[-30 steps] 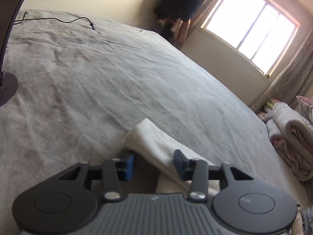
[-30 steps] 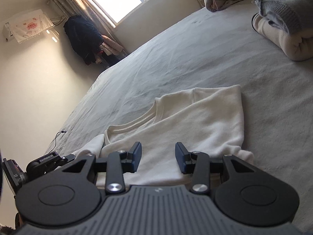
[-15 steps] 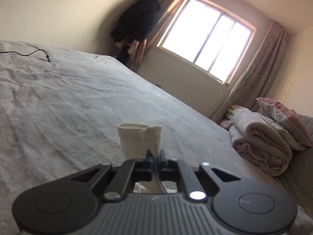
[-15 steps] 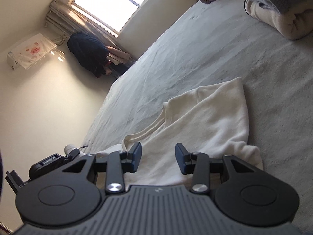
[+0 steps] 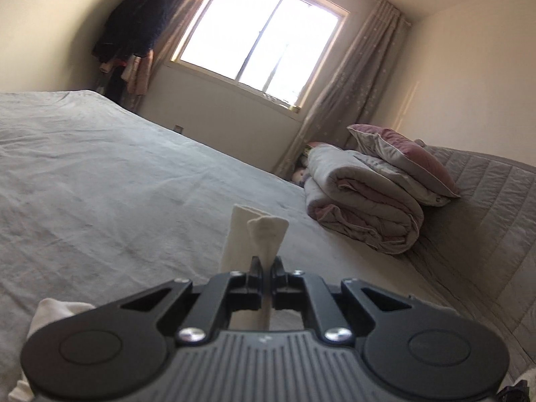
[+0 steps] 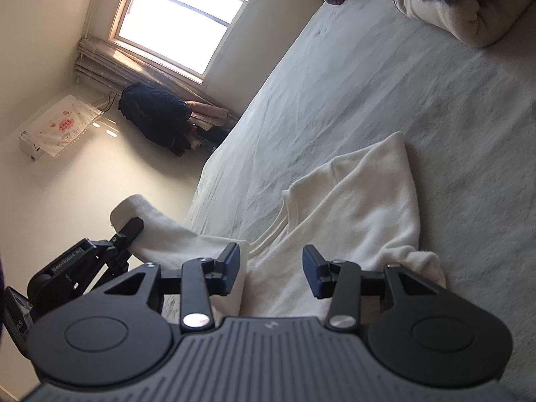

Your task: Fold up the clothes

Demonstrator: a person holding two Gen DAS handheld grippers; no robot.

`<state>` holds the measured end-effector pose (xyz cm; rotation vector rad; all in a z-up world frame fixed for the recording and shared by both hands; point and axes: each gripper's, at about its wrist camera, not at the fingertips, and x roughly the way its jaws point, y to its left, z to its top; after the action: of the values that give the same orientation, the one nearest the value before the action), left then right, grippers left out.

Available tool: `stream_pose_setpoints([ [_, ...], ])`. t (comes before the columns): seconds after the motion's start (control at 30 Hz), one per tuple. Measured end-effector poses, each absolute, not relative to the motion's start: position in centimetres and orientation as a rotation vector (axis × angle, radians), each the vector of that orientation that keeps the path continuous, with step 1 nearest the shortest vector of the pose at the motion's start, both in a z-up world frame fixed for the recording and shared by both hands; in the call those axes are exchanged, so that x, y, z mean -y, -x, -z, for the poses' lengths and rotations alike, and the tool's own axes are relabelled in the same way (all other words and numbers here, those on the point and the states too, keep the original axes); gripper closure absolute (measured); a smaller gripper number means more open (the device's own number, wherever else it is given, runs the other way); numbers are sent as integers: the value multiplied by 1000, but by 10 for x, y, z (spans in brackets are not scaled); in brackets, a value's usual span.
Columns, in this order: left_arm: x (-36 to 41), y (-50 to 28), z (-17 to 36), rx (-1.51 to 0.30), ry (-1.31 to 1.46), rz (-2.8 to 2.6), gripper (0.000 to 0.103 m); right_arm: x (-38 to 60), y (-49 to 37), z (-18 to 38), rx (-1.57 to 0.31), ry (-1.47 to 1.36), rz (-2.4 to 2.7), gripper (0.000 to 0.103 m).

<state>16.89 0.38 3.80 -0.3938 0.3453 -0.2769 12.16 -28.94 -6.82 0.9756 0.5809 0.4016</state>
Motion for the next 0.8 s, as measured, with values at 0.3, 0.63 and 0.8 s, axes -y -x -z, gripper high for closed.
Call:
stream_pose_setpoints([
  [0.3, 49, -174, -34, -462, 327, 485, 99, 320, -114, 71, -508, -1143, -405, 52],
  [0.63, 57, -175, 19, -623, 399, 510, 99, 335, -112, 76, -494, -1317, -468, 48],
  [0.8, 61, -168, 30, -694, 360, 622, 86, 333, -113, 74, -526, -1303, -455, 48],
])
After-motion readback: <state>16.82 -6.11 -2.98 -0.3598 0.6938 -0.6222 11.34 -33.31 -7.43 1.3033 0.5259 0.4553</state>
